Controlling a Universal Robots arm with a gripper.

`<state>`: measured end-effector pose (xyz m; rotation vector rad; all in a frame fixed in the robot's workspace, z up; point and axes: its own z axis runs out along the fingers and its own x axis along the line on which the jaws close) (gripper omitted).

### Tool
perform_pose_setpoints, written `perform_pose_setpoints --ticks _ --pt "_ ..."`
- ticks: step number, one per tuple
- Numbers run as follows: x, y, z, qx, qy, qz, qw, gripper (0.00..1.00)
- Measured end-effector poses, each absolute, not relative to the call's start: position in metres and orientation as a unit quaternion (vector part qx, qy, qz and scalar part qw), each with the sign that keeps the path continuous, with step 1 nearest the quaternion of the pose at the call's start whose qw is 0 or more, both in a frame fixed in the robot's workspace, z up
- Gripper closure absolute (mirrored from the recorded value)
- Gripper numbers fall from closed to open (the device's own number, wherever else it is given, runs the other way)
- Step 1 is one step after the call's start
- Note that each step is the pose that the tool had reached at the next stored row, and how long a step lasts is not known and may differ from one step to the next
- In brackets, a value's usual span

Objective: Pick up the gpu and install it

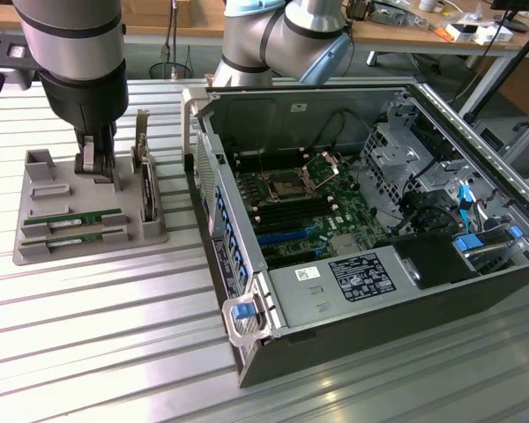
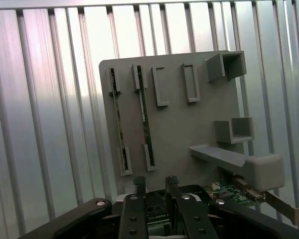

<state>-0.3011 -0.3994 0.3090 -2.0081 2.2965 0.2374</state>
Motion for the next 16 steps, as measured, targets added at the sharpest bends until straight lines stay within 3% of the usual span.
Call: perform_pose_setpoints --ticks 16 --pt "-0.3019 -0.3996 0.3045 -0.655 0.749 0.082 0.045 0.7"
